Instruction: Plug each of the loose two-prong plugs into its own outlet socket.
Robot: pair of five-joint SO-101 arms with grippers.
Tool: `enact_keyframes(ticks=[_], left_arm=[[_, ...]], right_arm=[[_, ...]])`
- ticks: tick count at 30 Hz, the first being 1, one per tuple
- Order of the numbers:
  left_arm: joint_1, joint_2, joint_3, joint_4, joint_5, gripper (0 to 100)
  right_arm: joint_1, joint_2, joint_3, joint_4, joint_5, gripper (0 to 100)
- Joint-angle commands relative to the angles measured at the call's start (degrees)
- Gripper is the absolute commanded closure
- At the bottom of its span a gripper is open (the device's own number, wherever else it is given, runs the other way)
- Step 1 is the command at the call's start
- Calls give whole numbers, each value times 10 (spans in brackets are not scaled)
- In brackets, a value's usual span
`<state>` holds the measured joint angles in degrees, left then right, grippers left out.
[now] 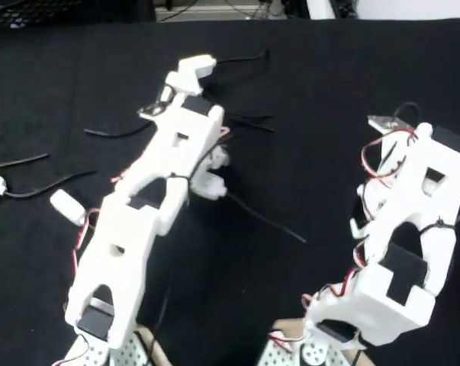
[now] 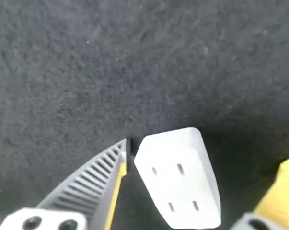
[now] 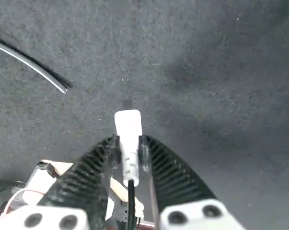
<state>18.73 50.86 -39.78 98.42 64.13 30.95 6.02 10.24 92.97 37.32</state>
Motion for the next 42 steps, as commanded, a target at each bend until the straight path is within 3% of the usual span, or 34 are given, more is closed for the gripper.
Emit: enact_keyframes(ticks=[1, 3, 14, 21, 24, 36, 42], left_arm=[[23, -4, -12, 10, -4, 552], [22, -4, -11, 4, -8, 582], [24, -4, -11, -18, -169, 975], [24, -4, -11, -18, -182, 970], [30, -4, -15, -20, -234, 970], [73, -4, -16, -149, -333, 970], [100, -4, 3, -132, -366, 970]], right_arm=[[8, -10, -6, 3, 1, 986], [8, -10, -6, 3, 1, 986], [6, -10, -6, 18, 1, 986], [5, -10, -6, 18, 1, 986], [5, -10, -6, 18, 1, 986], [9, -10, -4, 18, 0, 986], [9, -10, -4, 18, 0, 986]])
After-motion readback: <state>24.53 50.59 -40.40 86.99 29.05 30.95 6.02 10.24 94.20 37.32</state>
